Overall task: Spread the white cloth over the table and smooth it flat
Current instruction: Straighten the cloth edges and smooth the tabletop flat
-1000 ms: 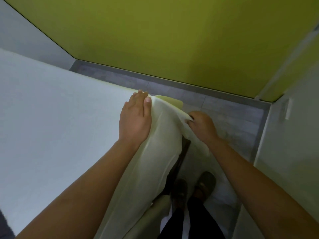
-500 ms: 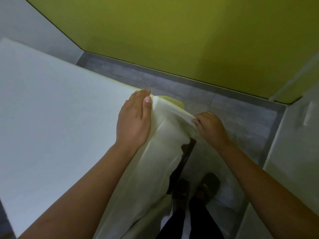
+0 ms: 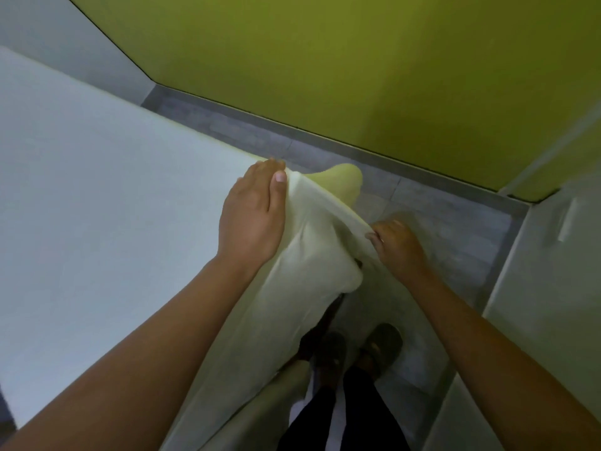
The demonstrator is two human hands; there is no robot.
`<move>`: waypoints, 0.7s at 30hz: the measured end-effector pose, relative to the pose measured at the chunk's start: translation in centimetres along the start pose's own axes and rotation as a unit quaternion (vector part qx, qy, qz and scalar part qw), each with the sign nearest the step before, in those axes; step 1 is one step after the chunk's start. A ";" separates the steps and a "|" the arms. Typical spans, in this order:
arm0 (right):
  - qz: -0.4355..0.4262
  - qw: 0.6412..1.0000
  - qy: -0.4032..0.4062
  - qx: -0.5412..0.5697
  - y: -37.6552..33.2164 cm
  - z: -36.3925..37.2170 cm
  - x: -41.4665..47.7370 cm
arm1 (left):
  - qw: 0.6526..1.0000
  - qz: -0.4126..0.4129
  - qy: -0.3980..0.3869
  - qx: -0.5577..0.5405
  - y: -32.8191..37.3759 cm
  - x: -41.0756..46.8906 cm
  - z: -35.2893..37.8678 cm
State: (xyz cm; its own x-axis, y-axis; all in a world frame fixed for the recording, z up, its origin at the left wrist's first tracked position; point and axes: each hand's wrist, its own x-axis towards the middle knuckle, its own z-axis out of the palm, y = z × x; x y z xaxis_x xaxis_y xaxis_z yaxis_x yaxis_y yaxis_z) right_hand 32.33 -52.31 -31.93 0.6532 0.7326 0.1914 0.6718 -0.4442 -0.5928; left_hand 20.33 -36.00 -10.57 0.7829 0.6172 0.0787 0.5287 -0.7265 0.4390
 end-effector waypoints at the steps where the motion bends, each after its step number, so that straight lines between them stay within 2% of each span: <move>1: 0.018 1.000 -0.012 -0.008 0.3 0.1 -0.2 | 1.000 -0.002 -0.001 -0.003 0.0 0.0 0.0; 6: 0.075 0.992 -0.071 -0.066 3.8 -1.3 -1.8 | 1.000 0.006 0.002 -0.010 -0.1 0.1 -0.1; 13: 0.108 0.984 -0.041 -0.137 3.9 -5.0 0.8 | 1.000 0.007 0.010 -0.018 -0.2 0.1 0.1; 17: 0.225 0.970 -0.051 -0.080 0.8 -4.5 2.0 | 1.000 0.009 0.006 -0.017 -0.2 0.2 0.0; 21: 0.233 0.971 -0.042 -0.015 -3.3 -3.4 1.7 | 1.000 0.024 0.005 0.001 -0.3 0.1 0.0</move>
State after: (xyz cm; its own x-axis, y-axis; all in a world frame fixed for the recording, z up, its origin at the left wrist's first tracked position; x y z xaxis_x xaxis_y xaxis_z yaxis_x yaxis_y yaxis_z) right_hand 32.40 -51.40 -27.01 0.8593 0.4865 -0.1577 0.3196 -0.7517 -0.5769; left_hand 20.25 -35.75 -10.74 0.8041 0.5845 0.1087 0.4911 -0.7561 0.4327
